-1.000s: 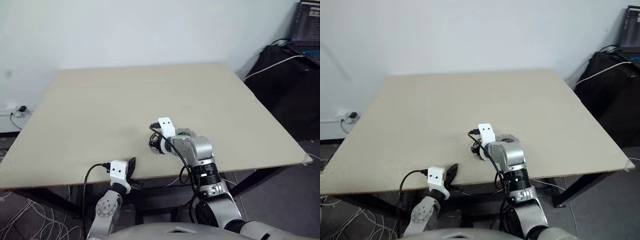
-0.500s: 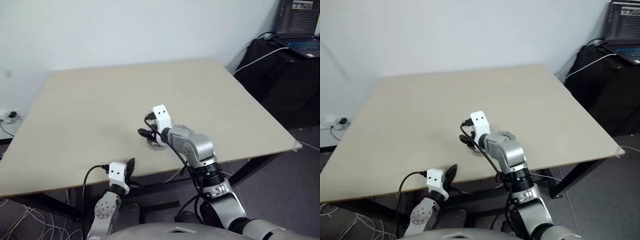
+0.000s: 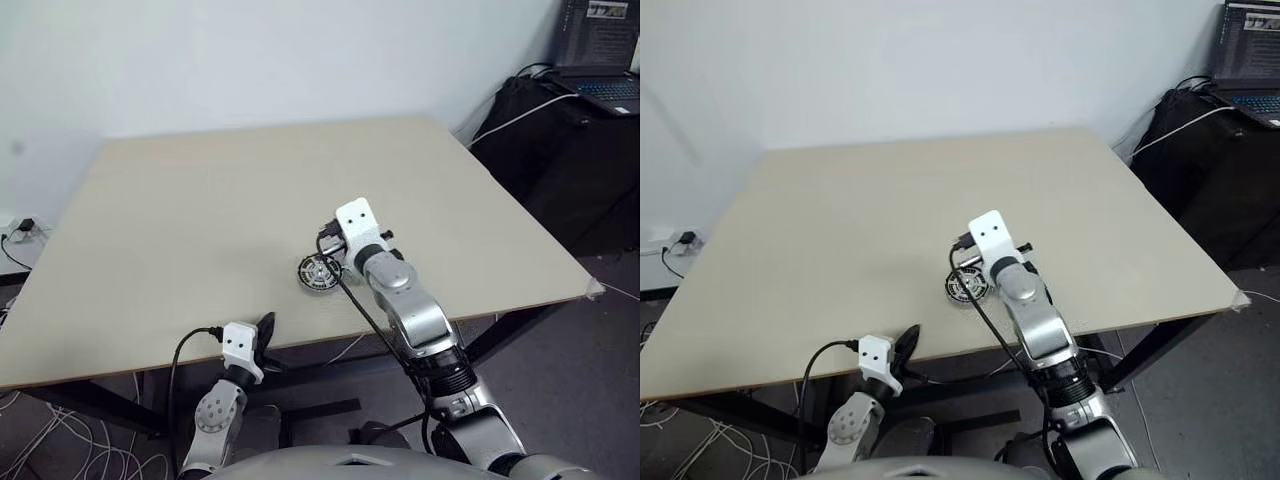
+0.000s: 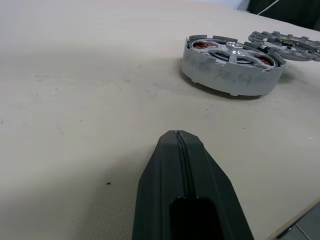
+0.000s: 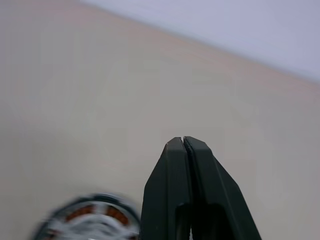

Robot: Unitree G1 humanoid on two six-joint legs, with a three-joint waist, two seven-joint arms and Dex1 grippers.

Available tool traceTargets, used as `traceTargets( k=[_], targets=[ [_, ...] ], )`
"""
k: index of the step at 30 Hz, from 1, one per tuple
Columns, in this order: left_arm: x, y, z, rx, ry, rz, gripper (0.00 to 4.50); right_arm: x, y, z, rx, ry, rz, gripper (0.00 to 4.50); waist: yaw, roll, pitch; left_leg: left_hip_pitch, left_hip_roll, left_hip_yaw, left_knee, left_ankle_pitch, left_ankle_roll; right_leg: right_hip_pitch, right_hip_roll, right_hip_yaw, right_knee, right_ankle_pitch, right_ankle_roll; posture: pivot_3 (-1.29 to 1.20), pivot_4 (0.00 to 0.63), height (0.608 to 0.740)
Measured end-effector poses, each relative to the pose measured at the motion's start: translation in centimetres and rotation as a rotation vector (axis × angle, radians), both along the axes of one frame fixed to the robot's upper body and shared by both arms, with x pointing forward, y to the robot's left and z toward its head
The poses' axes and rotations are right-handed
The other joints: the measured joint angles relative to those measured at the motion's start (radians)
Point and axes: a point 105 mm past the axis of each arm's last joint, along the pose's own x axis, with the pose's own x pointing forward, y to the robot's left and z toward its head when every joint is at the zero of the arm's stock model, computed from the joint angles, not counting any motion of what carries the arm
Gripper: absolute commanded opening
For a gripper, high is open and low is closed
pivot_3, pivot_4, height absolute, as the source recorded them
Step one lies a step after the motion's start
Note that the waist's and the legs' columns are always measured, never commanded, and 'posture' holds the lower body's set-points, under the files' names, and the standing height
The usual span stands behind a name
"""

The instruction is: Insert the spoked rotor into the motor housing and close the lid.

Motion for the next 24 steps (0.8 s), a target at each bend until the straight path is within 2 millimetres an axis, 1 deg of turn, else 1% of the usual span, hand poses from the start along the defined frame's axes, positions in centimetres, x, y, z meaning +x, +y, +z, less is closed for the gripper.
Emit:
traceTargets(
  k=[4, 7, 8, 11, 15, 19, 24],
  targets=[
    [-0.1, 0.0, -0.1, 0.0, -0.013, -0.001, 0.0, -1.0, -5.2, -2.1, -0.094, 0.047, -0.216, 0.04, 0.002, 0.0, 0.0, 0.0, 0.001, 0.003, -0.001, 0.002, 0.001, -0.001, 0.0, 0.001, 0.0, 0.0, 0.0, 0.0, 0.0, 0.74],
    [-0.1, 0.1, -0.1, -0.001, -0.015, -0.001, 0.0, -2.3, -7.9, -3.6, -0.158, 0.097, -0.322, 0.04, 0.001, 0.0, 0.0, 0.0, 0.002, 0.004, -0.001, 0.002, 0.001, -0.002, 0.001, 0.002, 0.001, 0.0, 0.0, 0.0, 0.0, 0.74],
    [-0.1, 0.2, -0.2, 0.0, -0.016, 0.0, 0.0, -2.9, -8.5, -4.2, -0.173, 0.121, -0.343, 0.04, 0.0, 0.0, 0.0, 0.0, 0.002, 0.004, -0.002, 0.002, 0.001, -0.002, 0.001, 0.002, 0.001, 0.0, -0.001, 0.0, 0.0, 0.74],
    [0.0, 0.2, -0.3, 0.0, -0.015, 0.0, 0.0, -4.1, -9.3, -5.6, -0.188, 0.18, -0.377, 0.04, -0.001, 0.0, 0.0, 0.0, 0.003, 0.004, -0.002, 0.002, 0.001, -0.002, 0.001, 0.001, 0.001, 0.0, -0.001, 0.0, 0.0, 0.74],
    [0.0, 0.3, -0.3, 0.002, -0.014, 0.0, 0.0, -5.0, -9.5, -6.9, -0.189, 0.229, -0.382, 0.04, -0.002, 0.0, 0.0, 0.001, 0.004, 0.004, -0.002, 0.002, 0.001, -0.003, 0.0, 0.0, 0.001, 0.001, 0.001, 0.0, 0.0, 0.74],
    [0.0, 0.3, -0.3, 0.004, -0.017, 0.002, 0.0, -5.2, -9.3, -8.0, -0.189, 0.245, -0.355, 0.04, -0.003, -0.001, 0.0, 0.001, 0.004, 0.004, -0.002, 0.002, 0.001, -0.003, -0.001, -0.001, 0.0, 0.002, 0.002, 0.0, 0.0, 0.74],
    [-0.1, 0.4, -0.2, 0.013, -0.03, -0.001, 0.0, -5.4, -8.6, -10.0, -0.164, 0.279, -0.297, 0.04, -0.003, -0.002, 0.001, 0.0, 0.005, 0.005, -0.002, 0.002, 0.001, -0.004, -0.001, -0.002, 0.0, 0.002, 0.002, 0.0, 0.0, 0.74]
  ],
)
